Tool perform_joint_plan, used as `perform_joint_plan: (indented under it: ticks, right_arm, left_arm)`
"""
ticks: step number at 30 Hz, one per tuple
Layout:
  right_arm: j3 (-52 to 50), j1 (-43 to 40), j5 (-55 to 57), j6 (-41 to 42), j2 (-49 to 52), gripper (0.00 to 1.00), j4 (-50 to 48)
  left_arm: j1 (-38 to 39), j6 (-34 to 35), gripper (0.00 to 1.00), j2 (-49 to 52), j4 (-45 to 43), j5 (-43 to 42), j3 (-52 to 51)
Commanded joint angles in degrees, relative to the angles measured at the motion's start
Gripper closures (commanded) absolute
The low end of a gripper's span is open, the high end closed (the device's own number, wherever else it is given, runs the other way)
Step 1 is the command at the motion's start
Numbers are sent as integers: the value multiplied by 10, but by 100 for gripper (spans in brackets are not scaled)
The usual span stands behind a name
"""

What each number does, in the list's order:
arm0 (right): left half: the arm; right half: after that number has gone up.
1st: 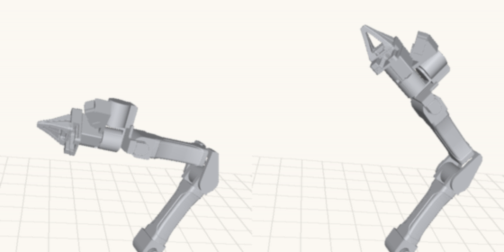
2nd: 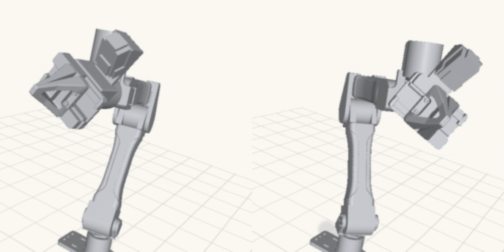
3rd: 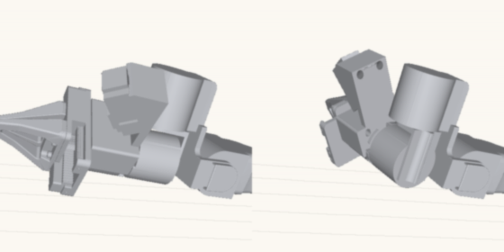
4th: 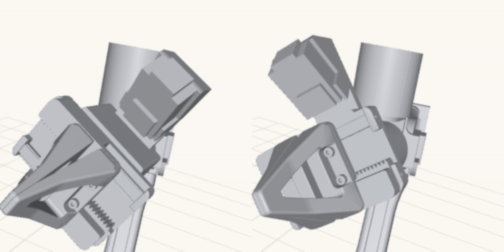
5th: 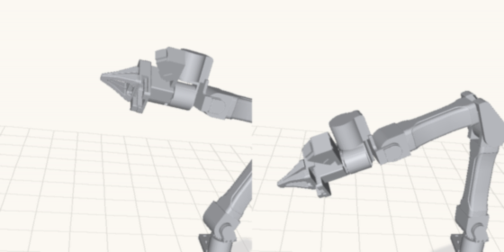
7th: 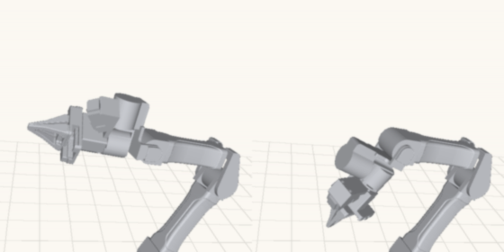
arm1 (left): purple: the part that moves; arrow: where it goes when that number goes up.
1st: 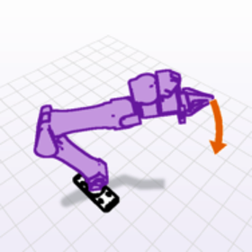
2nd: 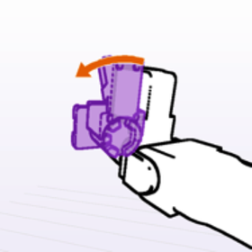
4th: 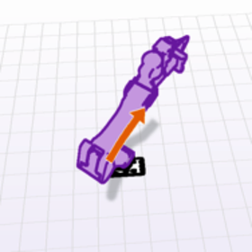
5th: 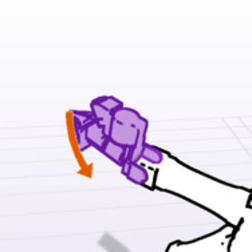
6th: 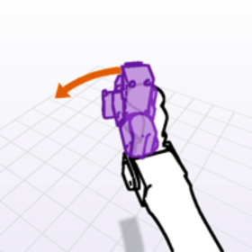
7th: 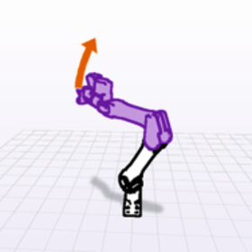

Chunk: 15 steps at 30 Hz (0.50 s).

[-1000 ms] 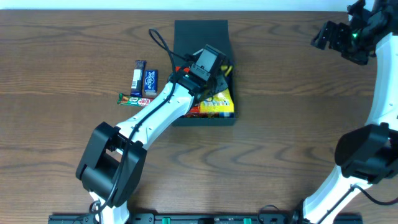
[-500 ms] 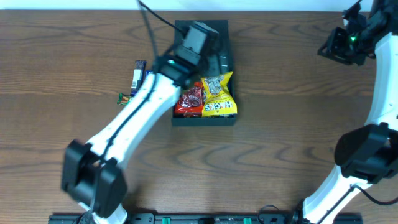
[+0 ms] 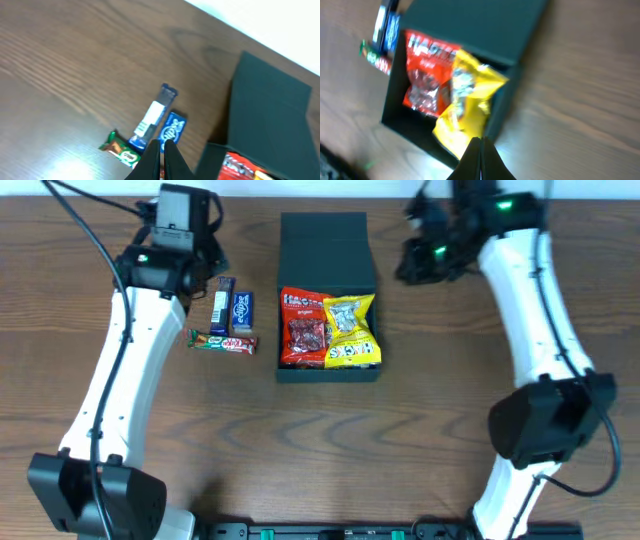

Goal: Pack container
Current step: 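Lift the left arm away and reach the right gripper into the box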

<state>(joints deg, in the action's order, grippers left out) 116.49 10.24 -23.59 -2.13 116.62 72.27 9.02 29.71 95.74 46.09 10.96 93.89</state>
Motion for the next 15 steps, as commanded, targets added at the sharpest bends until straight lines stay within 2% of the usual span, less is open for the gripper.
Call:
perform_joint_plan:
  ticks: [1,11,15]
  right_arm:
    - [-44,36,-4,-12,16,98,-17]
    - [-180,106,29,-11,16,98,-97]
    - [-229,115,101,29,16,99,-133]
  left_arm:
    - [-10,-6,94,2,5,11,4]
    - [-12,-6,94,2,5,11,4]
    - [-12,-6,94,2,5,11,4]
